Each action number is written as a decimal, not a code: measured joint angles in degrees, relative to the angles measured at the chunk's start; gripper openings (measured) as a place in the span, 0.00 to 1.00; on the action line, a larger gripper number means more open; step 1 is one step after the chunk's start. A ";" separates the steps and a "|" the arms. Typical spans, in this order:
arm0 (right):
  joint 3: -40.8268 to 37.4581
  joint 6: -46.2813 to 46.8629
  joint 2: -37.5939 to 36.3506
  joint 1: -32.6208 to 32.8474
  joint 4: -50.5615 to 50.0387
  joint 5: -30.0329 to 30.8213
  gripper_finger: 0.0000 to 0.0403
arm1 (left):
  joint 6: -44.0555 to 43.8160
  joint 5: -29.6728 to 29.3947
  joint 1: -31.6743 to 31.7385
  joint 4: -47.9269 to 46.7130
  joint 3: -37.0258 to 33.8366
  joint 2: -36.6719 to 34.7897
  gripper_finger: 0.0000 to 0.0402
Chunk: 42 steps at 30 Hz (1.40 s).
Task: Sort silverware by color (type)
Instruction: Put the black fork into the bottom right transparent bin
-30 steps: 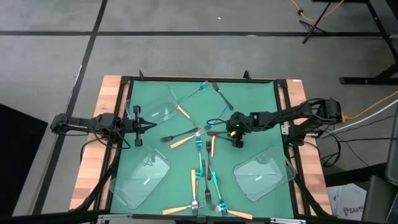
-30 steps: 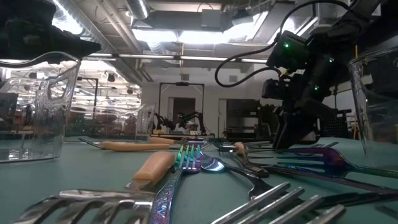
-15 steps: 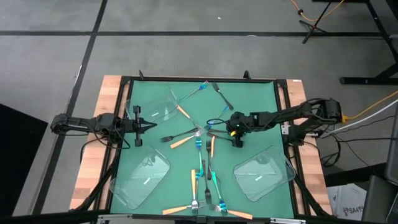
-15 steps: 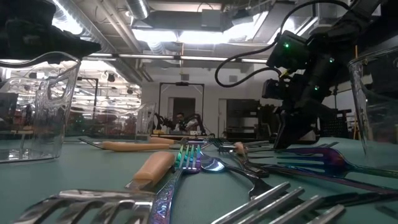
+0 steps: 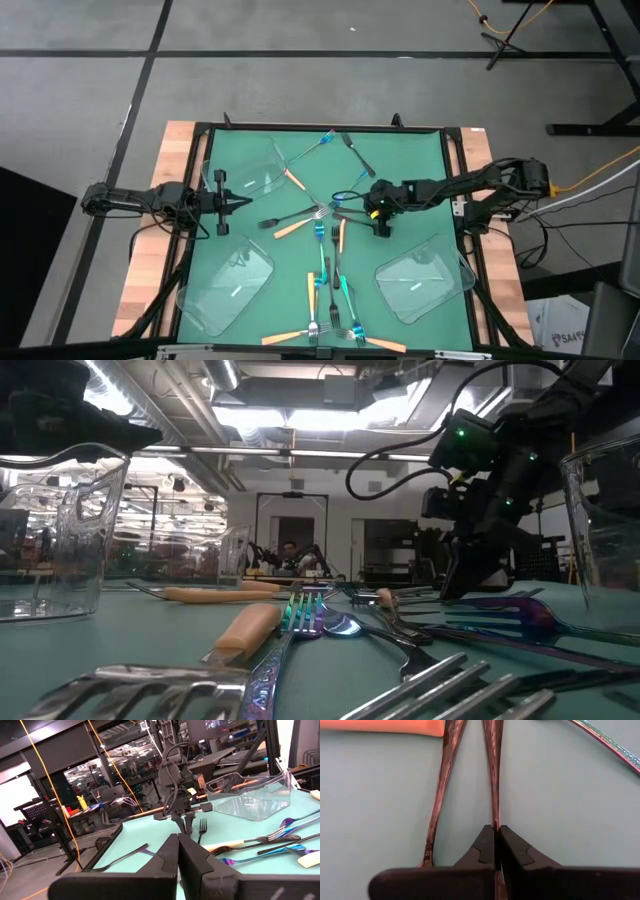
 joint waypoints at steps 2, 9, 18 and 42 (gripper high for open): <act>0.72 -0.02 0.08 0.00 -0.93 0.02 0.01 | 0.00 0.00 0.01 0.00 0.00 0.01 0.00; 7.08 -1.79 0.22 -0.04 -10.93 0.65 0.00 | 0.00 0.00 0.00 0.00 -0.01 0.00 0.00; 18.86 -4.39 0.17 0.00 -27.36 3.16 0.00 | 0.00 0.00 0.01 0.00 0.01 0.00 0.00; 49.30 -5.61 -0.02 17.07 -57.22 3.33 0.00 | -0.11 0.00 0.02 0.00 -0.01 -0.01 0.00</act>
